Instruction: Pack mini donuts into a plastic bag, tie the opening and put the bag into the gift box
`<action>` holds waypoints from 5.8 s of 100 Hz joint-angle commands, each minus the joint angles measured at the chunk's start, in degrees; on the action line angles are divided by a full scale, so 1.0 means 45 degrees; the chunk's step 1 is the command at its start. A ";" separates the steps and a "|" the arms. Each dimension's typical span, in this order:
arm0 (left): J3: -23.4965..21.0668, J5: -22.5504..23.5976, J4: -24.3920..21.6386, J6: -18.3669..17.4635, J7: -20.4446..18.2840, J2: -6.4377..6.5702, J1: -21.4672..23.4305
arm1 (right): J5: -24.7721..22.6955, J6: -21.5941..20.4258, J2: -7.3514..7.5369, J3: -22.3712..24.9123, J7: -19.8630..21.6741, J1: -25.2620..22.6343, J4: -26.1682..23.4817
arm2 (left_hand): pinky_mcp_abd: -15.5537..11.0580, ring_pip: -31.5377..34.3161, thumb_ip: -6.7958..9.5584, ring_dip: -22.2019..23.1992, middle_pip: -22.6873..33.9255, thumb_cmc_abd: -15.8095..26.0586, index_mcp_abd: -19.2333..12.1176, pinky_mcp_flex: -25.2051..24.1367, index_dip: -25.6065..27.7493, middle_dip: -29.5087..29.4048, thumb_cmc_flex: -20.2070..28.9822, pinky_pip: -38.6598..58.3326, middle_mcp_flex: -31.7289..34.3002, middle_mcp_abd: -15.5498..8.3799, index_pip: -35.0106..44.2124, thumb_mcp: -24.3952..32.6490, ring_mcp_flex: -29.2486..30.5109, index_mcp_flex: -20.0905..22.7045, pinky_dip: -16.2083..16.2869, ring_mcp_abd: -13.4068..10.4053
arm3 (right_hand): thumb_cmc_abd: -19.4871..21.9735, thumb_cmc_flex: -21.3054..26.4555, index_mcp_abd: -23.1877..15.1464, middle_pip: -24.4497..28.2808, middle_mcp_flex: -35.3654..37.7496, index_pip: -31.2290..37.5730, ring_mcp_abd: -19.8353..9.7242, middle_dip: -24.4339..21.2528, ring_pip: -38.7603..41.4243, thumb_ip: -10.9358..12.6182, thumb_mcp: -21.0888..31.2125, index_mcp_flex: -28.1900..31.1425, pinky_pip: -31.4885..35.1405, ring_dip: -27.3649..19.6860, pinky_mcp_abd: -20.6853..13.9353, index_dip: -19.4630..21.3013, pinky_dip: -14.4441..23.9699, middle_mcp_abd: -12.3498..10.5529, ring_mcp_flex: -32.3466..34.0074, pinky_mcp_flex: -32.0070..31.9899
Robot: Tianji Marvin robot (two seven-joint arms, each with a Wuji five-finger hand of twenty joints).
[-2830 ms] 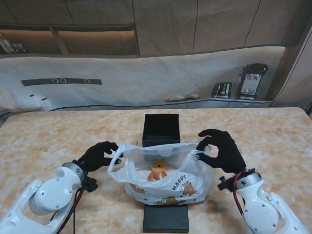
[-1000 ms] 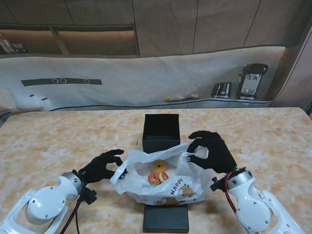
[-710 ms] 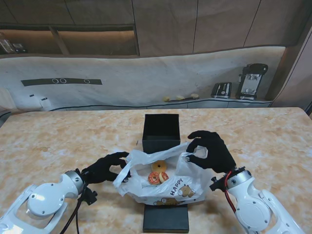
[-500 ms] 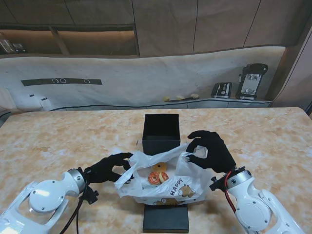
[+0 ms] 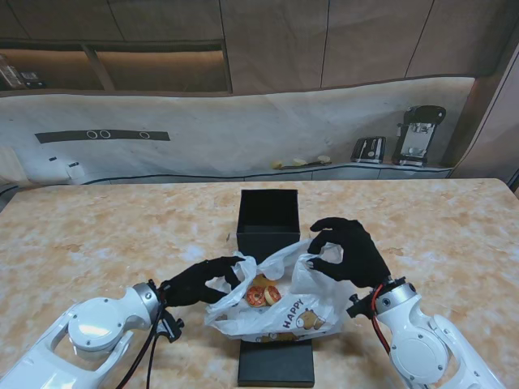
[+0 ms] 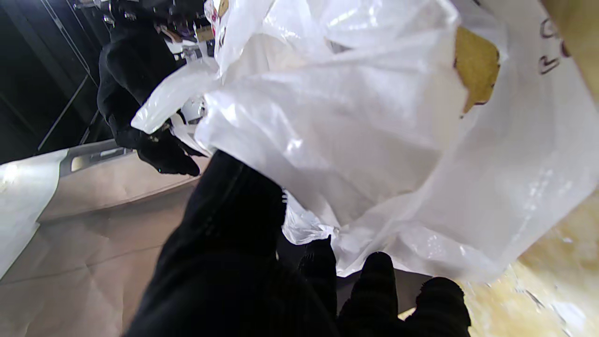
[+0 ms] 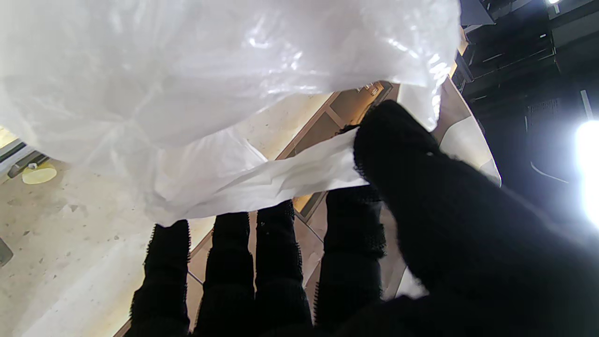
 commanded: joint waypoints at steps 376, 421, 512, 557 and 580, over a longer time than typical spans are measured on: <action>0.2707 0.0647 -0.4152 0.4375 0.8212 -0.1968 0.1844 | 0.0416 0.1037 -0.0388 -0.2726 -0.1059 -0.0212 -0.1084 | 0.0562 0.3261 0.0093 0.1811 0.0250 0.2816 0.4336 -0.0384 0.3561 0.2464 -0.1945 0.1042 -0.0644 0.1186 -0.1665 -0.1813 0.0415 -0.4277 0.3489 0.0418 | -0.3994 0.0607 0.1864 0.1165 0.0011 0.4087 -0.0169 0.0309 0.0547 -0.0375 0.0493 0.0892 0.0239 0.0307 -0.0227 -0.1495 -0.0129 0.0011 -0.0829 -0.0913; 0.2956 0.0280 -0.4221 0.4339 0.9608 -0.2386 0.1942 | 0.0492 0.0836 -0.0313 -0.2473 -0.0813 -0.0725 -0.1375 | 0.0409 0.4920 0.0112 0.1769 0.2832 0.2698 0.2874 -0.0266 0.0659 0.2314 0.0466 0.1416 -0.0143 0.0597 0.0761 -0.1651 0.0953 -0.2039 0.4812 0.0255 | -0.4026 0.0396 0.1725 0.0977 -0.0165 0.3958 -0.0249 0.0224 0.0497 -0.0514 0.0696 0.0943 0.0196 0.0264 -0.0311 -0.1526 -0.0198 -0.0027 -0.0985 -0.1056; 0.2043 0.1546 -0.3948 0.2582 0.8104 -0.1729 0.2541 | 0.0711 0.0285 -0.0263 -0.0642 -0.0491 -0.1408 -0.2110 | 0.0216 0.6977 0.0369 0.4197 0.4146 -0.1282 0.4765 -0.0167 0.6225 0.4847 -0.2875 0.1968 -0.0374 0.0255 0.2041 1.0360 0.0442 -0.1601 0.6235 -0.0175 | 0.0572 -0.1925 0.0519 -0.0765 -0.2847 -0.4020 -0.0361 -0.1158 -0.0542 0.1918 0.0023 -0.2249 -0.0779 -0.0122 -0.0392 -0.0997 -0.0122 0.0007 -0.1762 -0.1330; 0.2154 0.1748 -0.4137 0.2751 0.8478 -0.1812 0.2541 | 0.0506 0.0289 -0.0214 -0.0429 -0.0508 -0.2517 -0.2204 | 0.0177 0.6768 0.0351 0.4203 0.4159 -0.1044 0.4702 -0.0356 0.6202 0.4971 -0.2933 0.1936 -0.0540 0.0262 0.2083 1.0026 0.0420 -0.1811 0.6321 -0.0154 | -0.1268 -0.0501 0.0054 -0.0715 -0.1899 0.0422 -0.0410 -0.1192 -0.0791 0.0779 -0.0230 0.1257 -0.2581 -0.0172 -0.0200 -0.2524 0.0460 -0.0379 -0.2060 -0.2015; 0.2211 0.1837 -0.4355 0.2570 0.8372 -0.1747 0.2777 | 0.0521 0.1114 -0.0279 -0.1415 -0.0775 -0.1800 -0.1498 | 0.0170 0.6526 0.0378 0.4167 0.4084 -0.1041 0.4669 -0.0455 0.6077 0.4939 -0.2887 0.1891 -0.0574 0.0291 0.2058 0.9865 0.0398 -0.1774 0.6334 -0.0147 | -0.0336 -0.0440 -0.0271 -0.1048 -0.2326 0.0227 -0.0464 -0.1287 -0.0695 0.0756 -0.0370 0.0872 -0.3094 -0.0180 -0.0416 -0.3640 0.0926 -0.0535 -0.2480 -0.2285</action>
